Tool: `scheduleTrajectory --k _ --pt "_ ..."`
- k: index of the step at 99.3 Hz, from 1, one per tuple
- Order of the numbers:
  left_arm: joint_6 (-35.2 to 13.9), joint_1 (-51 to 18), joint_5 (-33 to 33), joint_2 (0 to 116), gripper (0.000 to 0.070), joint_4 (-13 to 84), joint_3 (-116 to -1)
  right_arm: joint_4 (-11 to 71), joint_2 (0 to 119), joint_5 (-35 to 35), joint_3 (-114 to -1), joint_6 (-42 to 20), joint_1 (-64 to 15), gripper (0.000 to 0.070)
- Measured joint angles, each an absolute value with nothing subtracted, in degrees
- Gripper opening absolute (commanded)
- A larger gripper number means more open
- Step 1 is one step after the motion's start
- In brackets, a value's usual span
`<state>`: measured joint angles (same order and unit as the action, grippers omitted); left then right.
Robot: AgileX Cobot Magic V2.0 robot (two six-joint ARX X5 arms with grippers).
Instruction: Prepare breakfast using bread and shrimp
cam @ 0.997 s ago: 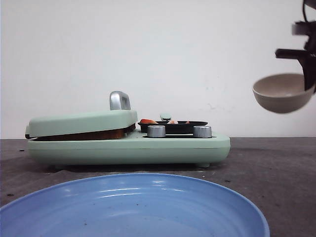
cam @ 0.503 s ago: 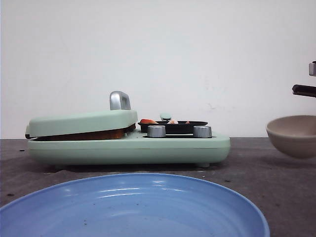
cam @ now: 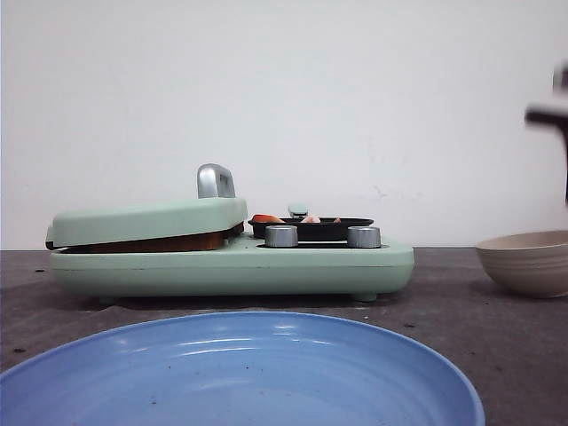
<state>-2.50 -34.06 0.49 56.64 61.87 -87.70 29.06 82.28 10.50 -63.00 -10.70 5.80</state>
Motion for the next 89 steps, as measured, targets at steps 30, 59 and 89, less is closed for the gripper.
scheduleTrajectory --k 30,59,89 --pt "-6.1 -34.1 -0.3 56.2 0.0 54.6 -82.5 16.4 60.1 7.2 -51.2 -7.4 -0.8 0.0006" --pt "-10.7 -34.1 -4.2 55.7 0.0 43.8 -73.7 2.9 34.3 5.4 -29.1 -4.5 -3.0 0.0006" --pt "-11.4 -34.1 -4.2 56.1 0.0 43.3 -70.1 3.4 29.0 0.1 -28.3 -4.3 -4.9 0.0006"
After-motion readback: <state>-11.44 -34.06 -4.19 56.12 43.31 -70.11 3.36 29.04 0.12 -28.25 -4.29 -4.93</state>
